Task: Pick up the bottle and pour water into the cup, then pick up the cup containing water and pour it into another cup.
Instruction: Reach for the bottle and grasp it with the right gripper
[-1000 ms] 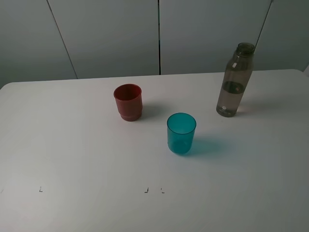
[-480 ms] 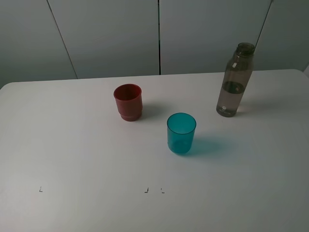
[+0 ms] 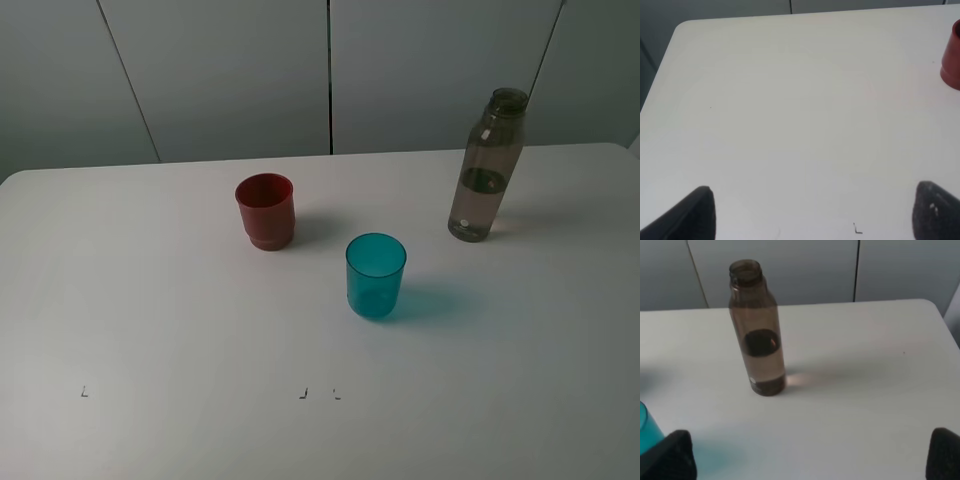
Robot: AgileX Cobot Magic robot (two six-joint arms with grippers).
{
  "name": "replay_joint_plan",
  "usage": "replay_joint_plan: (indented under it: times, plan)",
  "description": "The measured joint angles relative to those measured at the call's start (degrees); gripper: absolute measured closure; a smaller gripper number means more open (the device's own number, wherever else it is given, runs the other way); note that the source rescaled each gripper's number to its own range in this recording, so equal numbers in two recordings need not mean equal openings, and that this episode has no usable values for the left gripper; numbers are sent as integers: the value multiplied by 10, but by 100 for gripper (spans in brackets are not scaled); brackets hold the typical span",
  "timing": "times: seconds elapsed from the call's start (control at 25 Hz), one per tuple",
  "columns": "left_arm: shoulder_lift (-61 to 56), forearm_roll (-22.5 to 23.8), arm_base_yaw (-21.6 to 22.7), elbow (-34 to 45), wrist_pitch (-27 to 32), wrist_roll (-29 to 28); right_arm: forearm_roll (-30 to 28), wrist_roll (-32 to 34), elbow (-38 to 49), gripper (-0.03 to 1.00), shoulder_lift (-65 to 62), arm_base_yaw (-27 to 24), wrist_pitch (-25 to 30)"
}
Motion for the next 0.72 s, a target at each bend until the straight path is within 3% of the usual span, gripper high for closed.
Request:
replay_joint_plan:
  times: [0.24,0.52,0.72]
  plan:
    - [0,0,0,0,0,0,76,-70,0,-3,108,0,-119]
    - [0,0,0,0,0,0,96,-115,12,-3,255,0,-228]
    - [0,0,0,0,0,0,108,-118,51,-3,356,52,-284]
